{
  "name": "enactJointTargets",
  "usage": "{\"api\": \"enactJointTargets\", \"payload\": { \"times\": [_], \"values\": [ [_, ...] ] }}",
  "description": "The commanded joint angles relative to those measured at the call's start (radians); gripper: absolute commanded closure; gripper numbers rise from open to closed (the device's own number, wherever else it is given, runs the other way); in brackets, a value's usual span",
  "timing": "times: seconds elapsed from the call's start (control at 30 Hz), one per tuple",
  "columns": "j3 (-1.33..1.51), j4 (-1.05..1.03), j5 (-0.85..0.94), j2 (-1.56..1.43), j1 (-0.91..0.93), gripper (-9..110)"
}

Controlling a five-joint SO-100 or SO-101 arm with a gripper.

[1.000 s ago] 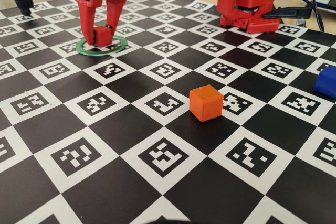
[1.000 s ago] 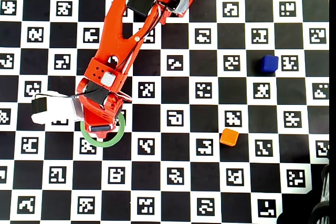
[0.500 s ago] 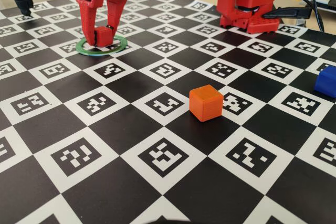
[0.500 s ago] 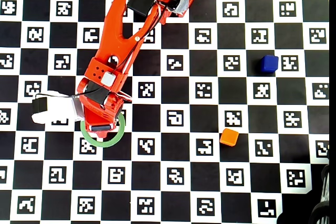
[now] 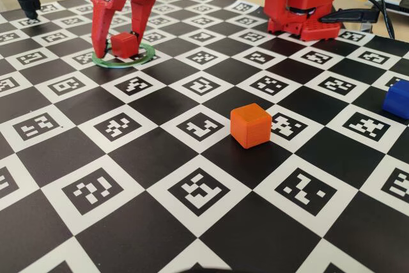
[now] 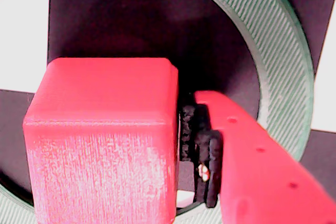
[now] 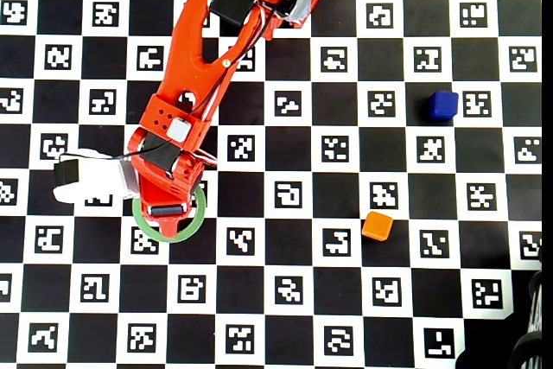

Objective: Grab the red cube then put it in the green circle then put the blue cube on top and finally the orange cube on top

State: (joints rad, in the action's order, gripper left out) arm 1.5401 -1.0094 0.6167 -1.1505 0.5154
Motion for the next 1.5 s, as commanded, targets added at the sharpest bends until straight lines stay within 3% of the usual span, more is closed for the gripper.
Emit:
{"api": "enactJointTargets", "payload": {
  "times": [0.0,0.7,1.47],
  "values": [
    [-0.003,0.017,-0.008,-0.058,0.002,67],
    [0.009,0.012,-0.009,-0.110,0.009,63],
    [-0.293,-0.376,-0.087,-0.293,0.011,63]
  ]
}}
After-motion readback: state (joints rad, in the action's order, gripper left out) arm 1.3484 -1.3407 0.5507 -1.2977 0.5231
